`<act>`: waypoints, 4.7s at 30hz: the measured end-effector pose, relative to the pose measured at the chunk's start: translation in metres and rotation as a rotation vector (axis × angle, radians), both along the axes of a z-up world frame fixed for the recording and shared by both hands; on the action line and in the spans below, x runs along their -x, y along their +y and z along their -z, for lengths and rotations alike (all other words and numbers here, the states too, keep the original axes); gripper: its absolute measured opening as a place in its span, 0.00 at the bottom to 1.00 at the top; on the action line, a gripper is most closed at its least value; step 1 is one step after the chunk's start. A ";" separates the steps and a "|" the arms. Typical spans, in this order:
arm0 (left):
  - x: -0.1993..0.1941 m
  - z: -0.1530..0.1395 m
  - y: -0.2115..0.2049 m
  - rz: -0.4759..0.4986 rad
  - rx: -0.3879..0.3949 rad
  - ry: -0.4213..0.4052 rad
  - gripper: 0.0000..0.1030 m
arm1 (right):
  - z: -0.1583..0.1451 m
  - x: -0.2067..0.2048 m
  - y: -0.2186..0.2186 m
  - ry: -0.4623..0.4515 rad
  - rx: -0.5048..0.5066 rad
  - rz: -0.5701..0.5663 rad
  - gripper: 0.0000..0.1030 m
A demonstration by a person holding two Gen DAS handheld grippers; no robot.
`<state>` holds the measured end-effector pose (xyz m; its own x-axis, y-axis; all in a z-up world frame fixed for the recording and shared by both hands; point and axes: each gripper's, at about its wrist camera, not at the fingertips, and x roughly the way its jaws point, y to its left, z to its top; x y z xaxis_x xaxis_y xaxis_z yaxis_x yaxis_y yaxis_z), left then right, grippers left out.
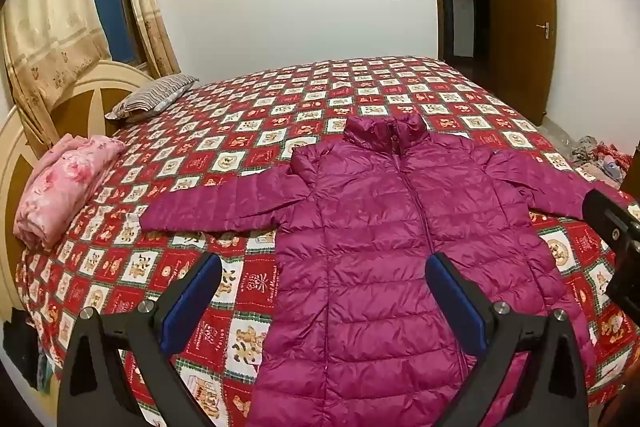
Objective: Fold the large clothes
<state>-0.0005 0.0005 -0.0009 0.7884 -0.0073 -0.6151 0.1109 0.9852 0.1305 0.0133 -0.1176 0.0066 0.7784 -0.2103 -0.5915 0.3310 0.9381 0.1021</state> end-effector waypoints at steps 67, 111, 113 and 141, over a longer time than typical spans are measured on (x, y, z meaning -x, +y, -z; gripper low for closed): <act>0.021 -0.025 0.011 0.039 0.086 -0.044 0.99 | -0.016 0.011 0.003 -0.027 0.025 0.015 1.00; -0.050 0.022 -0.015 0.034 0.060 0.075 0.99 | 0.016 -0.034 -0.061 0.102 0.011 0.122 1.00; -0.051 0.024 -0.020 0.040 0.045 0.076 0.99 | 0.018 -0.034 -0.067 0.110 -0.003 0.136 1.00; -0.079 0.037 -0.031 -0.018 -0.071 0.106 0.99 | 0.049 -0.047 -0.148 0.152 0.044 0.272 1.00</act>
